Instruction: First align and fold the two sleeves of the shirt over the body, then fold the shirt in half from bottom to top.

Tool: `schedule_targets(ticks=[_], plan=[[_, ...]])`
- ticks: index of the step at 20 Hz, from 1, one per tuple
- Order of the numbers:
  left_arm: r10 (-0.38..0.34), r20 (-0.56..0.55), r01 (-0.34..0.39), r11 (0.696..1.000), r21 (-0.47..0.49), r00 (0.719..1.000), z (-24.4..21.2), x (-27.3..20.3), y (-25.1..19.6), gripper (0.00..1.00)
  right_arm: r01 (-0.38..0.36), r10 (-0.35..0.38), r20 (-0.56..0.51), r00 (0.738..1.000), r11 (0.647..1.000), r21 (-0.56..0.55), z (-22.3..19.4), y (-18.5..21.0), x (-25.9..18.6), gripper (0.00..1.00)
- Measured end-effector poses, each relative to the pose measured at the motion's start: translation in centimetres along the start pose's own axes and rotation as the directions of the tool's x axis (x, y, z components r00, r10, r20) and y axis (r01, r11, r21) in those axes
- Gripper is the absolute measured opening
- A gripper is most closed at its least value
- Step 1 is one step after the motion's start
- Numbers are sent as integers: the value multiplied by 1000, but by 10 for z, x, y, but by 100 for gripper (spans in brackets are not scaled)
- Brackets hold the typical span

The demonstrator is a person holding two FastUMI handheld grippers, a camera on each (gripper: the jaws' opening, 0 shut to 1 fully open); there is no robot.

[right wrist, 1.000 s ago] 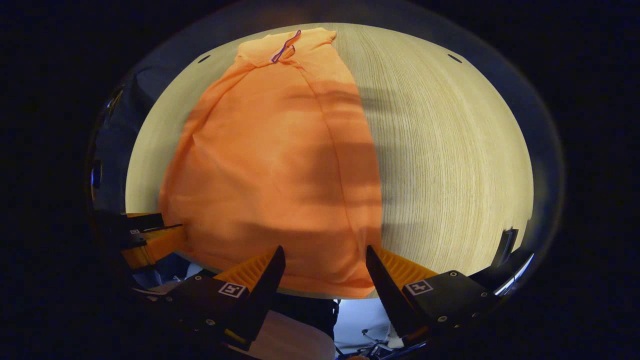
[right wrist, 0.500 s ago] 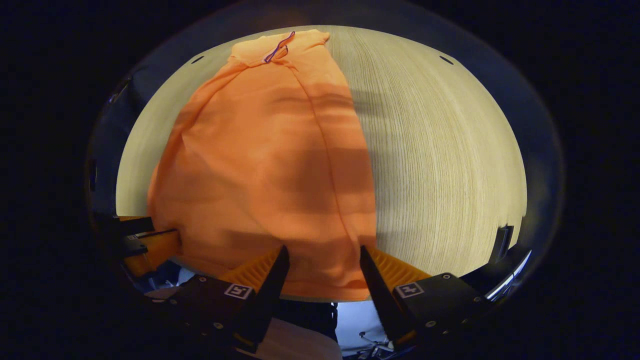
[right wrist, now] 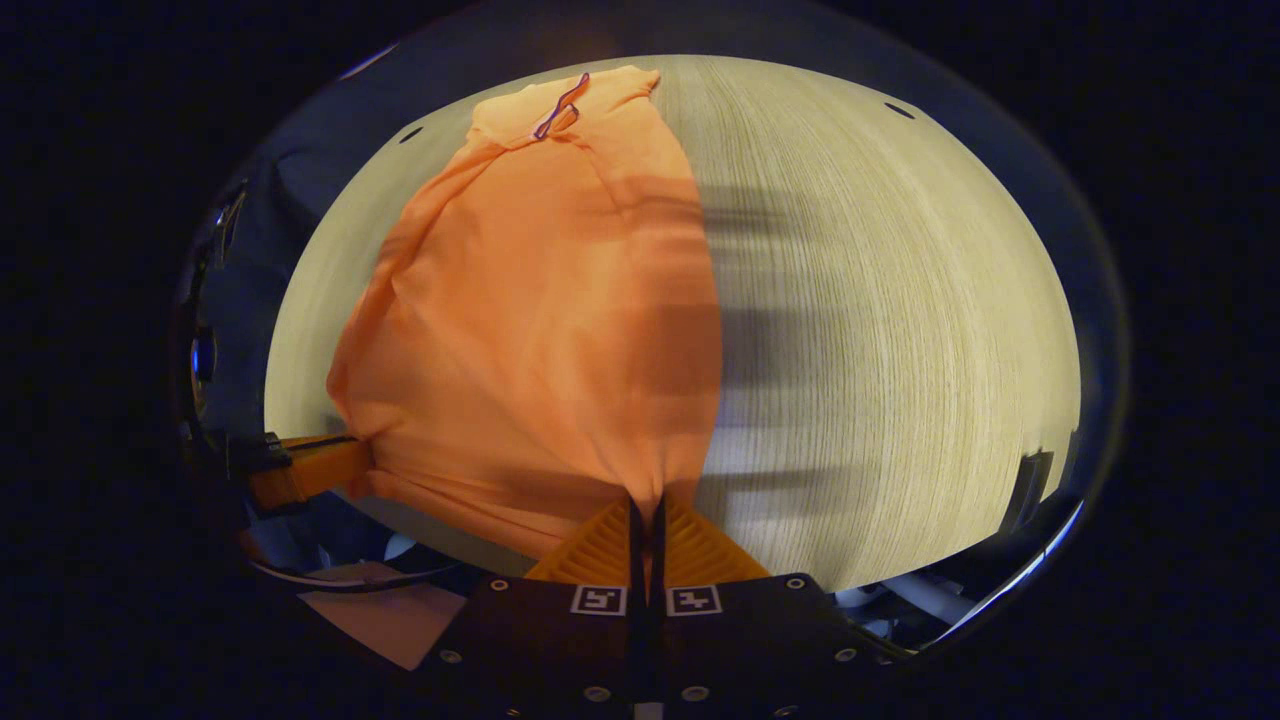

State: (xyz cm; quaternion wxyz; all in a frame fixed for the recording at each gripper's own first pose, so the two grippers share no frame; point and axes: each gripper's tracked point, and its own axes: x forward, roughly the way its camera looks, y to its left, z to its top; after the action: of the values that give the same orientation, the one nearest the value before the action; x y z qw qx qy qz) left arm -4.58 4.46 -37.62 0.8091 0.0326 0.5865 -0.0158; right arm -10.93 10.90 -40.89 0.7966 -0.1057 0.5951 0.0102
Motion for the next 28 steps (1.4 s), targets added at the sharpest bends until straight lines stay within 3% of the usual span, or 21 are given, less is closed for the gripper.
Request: schedule_targets(ticks=[17, 28], plan=[[-69, 190, 61, 997, 47, 979, 110, -73, -11, 1, -32, 31, 195, 980, 999, 0, 117, 9, -63, 0], [-87, 369, 55, 994, 96, 925, 238, -104, -16, 1, -10, 22, 372, 928, 999, -34, 232, 5, -98, 0]])
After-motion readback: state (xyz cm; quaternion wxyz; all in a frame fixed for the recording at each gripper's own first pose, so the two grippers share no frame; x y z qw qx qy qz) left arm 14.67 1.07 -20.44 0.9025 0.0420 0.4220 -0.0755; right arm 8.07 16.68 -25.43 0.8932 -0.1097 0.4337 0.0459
